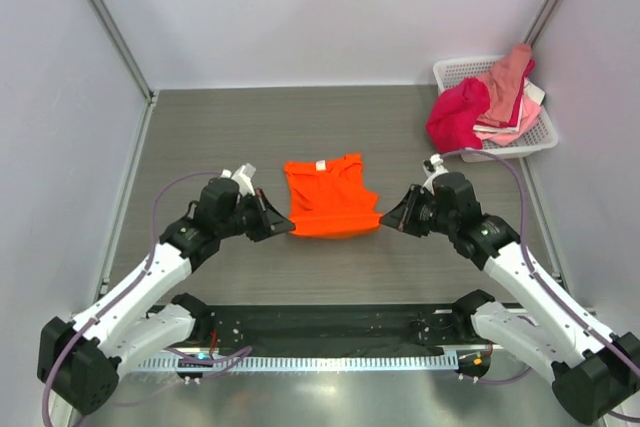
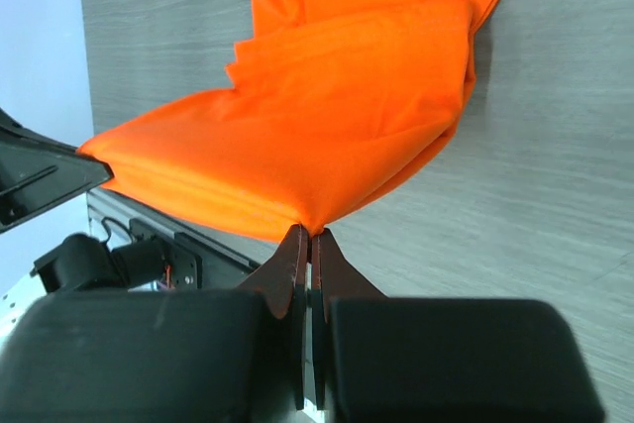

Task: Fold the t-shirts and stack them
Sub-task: Fold the tshirt, then neatly place the folded tshirt to the corner

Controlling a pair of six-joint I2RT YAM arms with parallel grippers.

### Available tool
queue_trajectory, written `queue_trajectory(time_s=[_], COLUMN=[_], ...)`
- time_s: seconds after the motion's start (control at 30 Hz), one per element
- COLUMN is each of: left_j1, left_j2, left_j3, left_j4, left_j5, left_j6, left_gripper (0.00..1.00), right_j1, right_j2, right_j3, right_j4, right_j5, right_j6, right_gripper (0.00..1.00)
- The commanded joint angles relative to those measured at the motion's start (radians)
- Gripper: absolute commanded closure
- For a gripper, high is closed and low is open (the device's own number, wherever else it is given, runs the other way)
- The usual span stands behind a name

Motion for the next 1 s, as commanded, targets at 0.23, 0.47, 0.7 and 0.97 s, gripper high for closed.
queue_trajectory(time_s=[0.23, 0.47, 0.7, 0.97], left_j1=[0.136, 0.239, 0.309, 0.295], left_j2=[0.330, 0.658, 0.962, 0.795], left_j3=[0.290, 0.532, 0.707, 0.459], left_j4=[-0.010, 0.041, 0.061, 0.154], left_j5=[-0.014, 0.023, 0.046, -0.005], left_j6=[0.101, 0.130, 0.125, 0.153], left_gripper=[1.00, 1.00, 0.14, 0.00], right_j1=[-0.036, -0.122, -0.150, -0.150], right_j2=[0.360, 0.709, 1.026, 0.826], right_j3=[0.352, 0.588, 0.811, 0.517], right_j4=[0.028, 0.091, 0.155, 0.305], right_j5=[0.193, 0.156, 0.134, 0.102], right_j6=[-0.141, -0.181, -0.199, -0.216], right_gripper=[0.99, 0.99, 0.03, 0.13])
